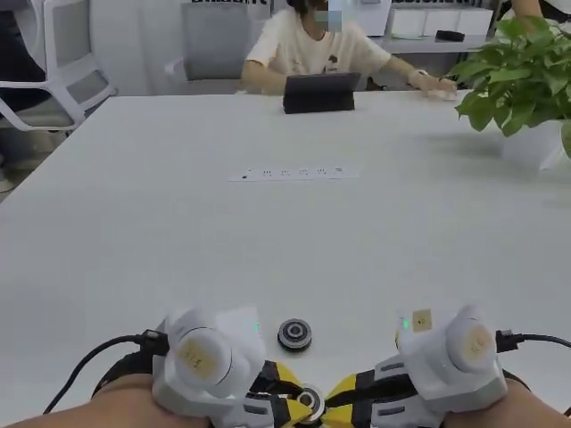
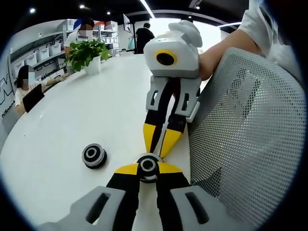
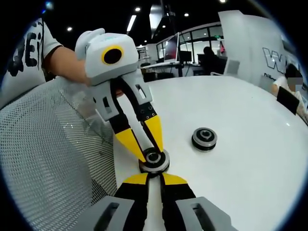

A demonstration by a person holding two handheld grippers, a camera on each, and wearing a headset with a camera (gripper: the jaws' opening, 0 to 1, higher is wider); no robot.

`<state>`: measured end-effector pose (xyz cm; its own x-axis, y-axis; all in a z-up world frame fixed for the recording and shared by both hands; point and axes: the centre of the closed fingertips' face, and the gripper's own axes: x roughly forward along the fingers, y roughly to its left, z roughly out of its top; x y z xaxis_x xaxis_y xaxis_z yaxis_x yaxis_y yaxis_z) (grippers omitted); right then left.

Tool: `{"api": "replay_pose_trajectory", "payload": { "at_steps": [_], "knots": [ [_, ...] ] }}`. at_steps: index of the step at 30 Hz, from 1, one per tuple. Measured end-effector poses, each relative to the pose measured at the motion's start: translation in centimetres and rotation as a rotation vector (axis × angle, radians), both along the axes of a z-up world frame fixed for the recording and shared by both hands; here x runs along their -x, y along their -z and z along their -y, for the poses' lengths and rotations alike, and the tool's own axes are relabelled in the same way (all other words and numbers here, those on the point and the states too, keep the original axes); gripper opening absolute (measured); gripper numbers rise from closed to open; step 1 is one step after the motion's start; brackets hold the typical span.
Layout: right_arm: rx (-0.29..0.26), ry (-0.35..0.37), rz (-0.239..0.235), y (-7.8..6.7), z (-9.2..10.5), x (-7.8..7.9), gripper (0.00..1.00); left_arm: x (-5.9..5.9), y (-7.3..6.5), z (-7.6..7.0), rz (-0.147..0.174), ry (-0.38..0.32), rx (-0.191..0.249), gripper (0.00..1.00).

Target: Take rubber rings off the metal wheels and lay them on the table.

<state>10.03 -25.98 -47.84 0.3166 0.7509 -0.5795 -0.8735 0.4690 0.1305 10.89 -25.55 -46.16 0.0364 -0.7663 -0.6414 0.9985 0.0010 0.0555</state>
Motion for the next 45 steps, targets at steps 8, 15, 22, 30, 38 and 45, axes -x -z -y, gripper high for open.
{"api": "replay_pose_trajectory", "payload": {
  "at_steps": [8,15,22,30,38,45],
  "knots": [
    [0.000,0.012,-0.005,0.0,0.2,0.0,0.00,0.0,0.0,0.0,0.002,-0.002,0.000,0.07],
    [-0.020,0.039,-0.033,-0.1,0.4,-0.1,0.00,0.0,0.0,0.0,0.001,-0.003,0.000,0.07],
    [-0.091,0.104,-0.104,-0.2,0.5,-0.3,0.00,0.0,0.0,0.0,0.003,-0.003,-0.001,0.07],
    [-0.157,0.173,-0.169,-0.4,0.8,-0.5,0.00,0.0,0.0,0.0,0.010,-0.004,-0.006,0.07],
    [-0.217,0.207,-0.215,-0.9,0.8,-0.9,0.00,0.0,0.0,0.1,0.008,-0.015,-0.010,0.07],
    [-0.245,0.229,-0.255,-1.2,0.6,-1.1,0.00,-0.1,0.0,0.1,0.018,-0.015,-0.012,0.07]
  ]
}}
